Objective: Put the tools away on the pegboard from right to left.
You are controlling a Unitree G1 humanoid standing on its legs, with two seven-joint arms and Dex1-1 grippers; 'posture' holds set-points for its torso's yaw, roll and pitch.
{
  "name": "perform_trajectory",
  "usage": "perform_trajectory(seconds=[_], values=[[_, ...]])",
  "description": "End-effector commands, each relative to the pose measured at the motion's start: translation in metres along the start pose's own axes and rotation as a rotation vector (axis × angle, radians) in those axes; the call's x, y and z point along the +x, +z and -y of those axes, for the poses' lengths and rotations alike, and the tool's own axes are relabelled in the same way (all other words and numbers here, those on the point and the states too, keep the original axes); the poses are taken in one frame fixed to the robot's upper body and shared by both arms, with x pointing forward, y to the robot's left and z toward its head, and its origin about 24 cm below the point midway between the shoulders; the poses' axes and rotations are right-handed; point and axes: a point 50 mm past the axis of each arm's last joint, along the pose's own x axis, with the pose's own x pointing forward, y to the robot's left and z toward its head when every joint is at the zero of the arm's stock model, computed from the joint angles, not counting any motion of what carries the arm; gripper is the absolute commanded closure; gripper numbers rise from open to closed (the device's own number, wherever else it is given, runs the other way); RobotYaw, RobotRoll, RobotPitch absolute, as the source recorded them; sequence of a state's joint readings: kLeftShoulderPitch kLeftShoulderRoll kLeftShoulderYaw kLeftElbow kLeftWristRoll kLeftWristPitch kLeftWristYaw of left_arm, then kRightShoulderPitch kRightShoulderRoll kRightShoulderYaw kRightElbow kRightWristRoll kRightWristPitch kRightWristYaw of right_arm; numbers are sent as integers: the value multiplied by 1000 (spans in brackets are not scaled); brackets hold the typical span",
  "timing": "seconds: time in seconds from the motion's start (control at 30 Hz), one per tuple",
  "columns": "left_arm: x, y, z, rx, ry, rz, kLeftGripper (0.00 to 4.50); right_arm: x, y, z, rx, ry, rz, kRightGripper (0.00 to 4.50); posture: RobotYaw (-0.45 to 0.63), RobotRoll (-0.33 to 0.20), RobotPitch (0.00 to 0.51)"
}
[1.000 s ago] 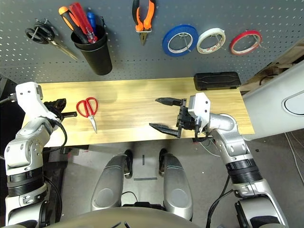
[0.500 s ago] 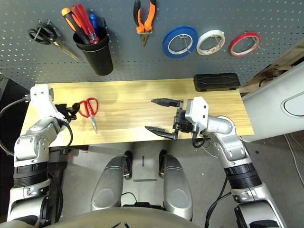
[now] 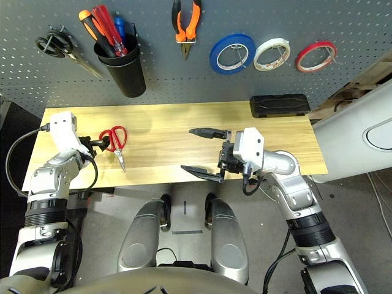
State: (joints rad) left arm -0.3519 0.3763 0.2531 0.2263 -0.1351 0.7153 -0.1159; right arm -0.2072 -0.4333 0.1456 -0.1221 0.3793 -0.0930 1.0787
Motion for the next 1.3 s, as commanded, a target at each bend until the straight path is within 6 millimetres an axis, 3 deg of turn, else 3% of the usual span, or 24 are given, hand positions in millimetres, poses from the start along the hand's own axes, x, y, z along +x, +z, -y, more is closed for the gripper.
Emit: perform_trajectory(seconds=[0.03,0.67,1.3], values=[[5,-10,-2,9,18,-36,37,1,1,-7,-2,18,3,0,-39,0,323],[19,-16,-9,-17,69,-56,37,-9,-7,-11,37,30,-114,0,-50,0,331],[27,-24,-12,-45,115,-90,37,-8,-3,-14,44,26,-102,0,-64,0,339]])
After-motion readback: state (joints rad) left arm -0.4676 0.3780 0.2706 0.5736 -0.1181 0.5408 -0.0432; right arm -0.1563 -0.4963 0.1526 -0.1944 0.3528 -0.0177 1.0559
